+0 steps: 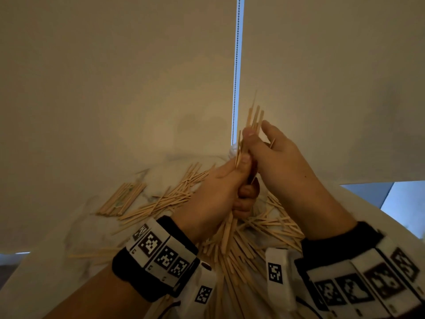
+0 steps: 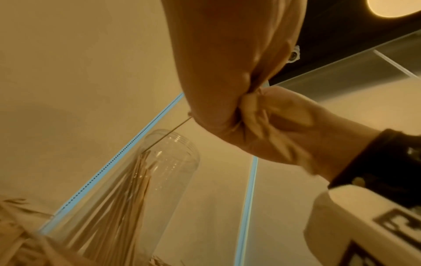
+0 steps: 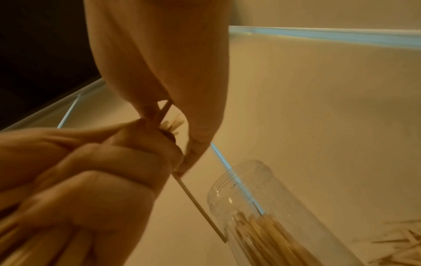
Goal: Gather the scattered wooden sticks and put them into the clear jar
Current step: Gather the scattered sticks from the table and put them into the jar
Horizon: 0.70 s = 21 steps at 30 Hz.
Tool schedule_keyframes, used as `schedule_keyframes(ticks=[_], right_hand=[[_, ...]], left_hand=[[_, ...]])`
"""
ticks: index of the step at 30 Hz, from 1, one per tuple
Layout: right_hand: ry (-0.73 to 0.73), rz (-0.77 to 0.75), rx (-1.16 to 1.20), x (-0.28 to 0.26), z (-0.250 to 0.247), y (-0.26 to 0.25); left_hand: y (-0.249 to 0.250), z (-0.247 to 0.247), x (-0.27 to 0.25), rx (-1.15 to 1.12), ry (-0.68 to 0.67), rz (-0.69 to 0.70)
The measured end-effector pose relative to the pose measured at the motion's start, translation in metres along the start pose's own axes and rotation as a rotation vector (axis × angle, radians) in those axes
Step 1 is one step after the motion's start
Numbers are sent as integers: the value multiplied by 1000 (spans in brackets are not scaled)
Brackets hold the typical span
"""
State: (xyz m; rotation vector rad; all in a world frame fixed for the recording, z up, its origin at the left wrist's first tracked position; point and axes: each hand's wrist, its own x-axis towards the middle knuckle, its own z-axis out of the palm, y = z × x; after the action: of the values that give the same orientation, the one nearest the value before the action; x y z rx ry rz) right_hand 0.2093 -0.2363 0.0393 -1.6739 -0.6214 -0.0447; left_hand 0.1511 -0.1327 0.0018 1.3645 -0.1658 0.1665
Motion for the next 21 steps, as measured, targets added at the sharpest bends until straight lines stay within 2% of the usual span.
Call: schedule_keyframes(ticks=[3, 8, 11, 15, 18, 21], right_hand=[[-33, -87, 116, -1, -6, -3], [-66, -130, 165, -3, -11, -9], [-119, -112, 105, 0, -16, -10], [-280, -39, 269, 3, -28, -5], [-338, -132, 99, 0, -29, -5], [-207, -174, -75, 0, -24, -5]], left_hand=[[-3, 4, -1, -11, -59, -8], [0, 1, -1, 30, -60, 8], [6, -6, 1, -13, -72, 19], [16, -20, 3, -70, -67, 40], [14, -21, 4, -36, -23, 62], [8, -18, 5, 26, 27, 80]])
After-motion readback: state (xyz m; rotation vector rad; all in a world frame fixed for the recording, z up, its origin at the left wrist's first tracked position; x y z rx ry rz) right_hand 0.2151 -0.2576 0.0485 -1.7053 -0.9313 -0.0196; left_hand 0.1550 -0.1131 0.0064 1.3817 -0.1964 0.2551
